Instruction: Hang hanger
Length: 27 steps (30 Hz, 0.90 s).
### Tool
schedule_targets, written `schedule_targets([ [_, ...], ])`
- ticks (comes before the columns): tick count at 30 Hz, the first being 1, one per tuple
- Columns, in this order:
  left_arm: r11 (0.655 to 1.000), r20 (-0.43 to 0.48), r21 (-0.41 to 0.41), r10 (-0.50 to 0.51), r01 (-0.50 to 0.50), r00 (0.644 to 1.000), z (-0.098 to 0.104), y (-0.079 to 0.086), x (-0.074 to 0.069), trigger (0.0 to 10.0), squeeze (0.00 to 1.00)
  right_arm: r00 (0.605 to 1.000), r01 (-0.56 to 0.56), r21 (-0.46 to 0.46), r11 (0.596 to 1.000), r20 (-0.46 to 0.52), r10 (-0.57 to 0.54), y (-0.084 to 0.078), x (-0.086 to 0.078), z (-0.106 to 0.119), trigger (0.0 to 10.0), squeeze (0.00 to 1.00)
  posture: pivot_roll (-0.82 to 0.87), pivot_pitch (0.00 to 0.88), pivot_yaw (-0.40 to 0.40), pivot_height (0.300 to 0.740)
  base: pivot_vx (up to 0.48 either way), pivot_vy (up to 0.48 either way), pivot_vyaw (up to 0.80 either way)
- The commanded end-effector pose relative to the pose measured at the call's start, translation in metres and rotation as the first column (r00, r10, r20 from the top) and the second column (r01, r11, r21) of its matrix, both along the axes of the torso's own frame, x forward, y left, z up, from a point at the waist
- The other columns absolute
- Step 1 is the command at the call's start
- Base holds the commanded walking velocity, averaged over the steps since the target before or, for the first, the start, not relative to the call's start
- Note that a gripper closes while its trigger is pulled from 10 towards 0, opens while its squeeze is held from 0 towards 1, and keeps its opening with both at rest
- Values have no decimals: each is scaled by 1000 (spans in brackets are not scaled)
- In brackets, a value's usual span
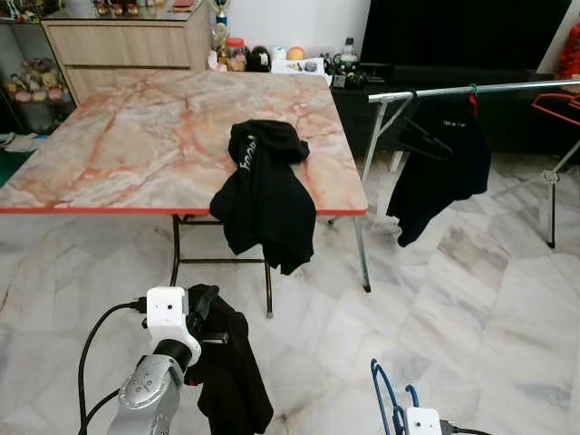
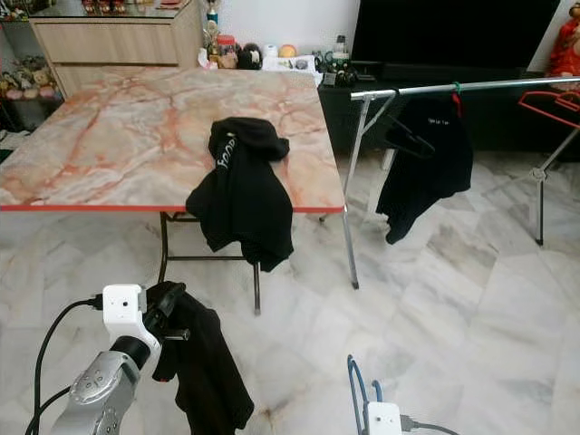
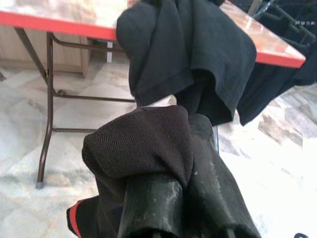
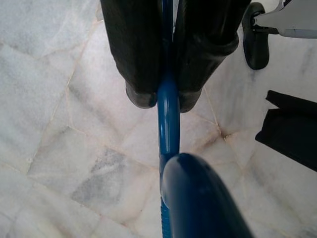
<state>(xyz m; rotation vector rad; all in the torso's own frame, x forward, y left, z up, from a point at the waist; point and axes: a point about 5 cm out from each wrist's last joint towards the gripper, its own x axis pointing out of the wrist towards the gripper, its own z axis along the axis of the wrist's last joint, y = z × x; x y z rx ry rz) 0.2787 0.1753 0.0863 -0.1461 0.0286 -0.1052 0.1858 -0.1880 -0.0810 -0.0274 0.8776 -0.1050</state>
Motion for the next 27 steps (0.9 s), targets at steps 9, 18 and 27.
schedule_targets([
  [9, 1000, 55, 1, -13, 13, 998, 14, -1, 3, 10000, 0, 1000, -8, 4, 1000, -13, 8, 1, -2, -1, 10000, 0, 65, 43, -15, 740, 344, 0, 0],
  [18, 999, 183, 30, -31, 25, 983, 55, 1, 22, 10000, 0, 1000, -13, 1, 1000, -14, 13, 2, -3, -2, 10000, 0, 71, 49, -18, 740, 360, 0, 0],
  [27, 997, 578, 62, -82, 56, 812, 197, -10, 55, 10000, 0, 1000, -12, -8, 1000, -9, 12, 1, -1, -1, 10000, 0, 81, 51, -22, 740, 360, 0, 0],
])
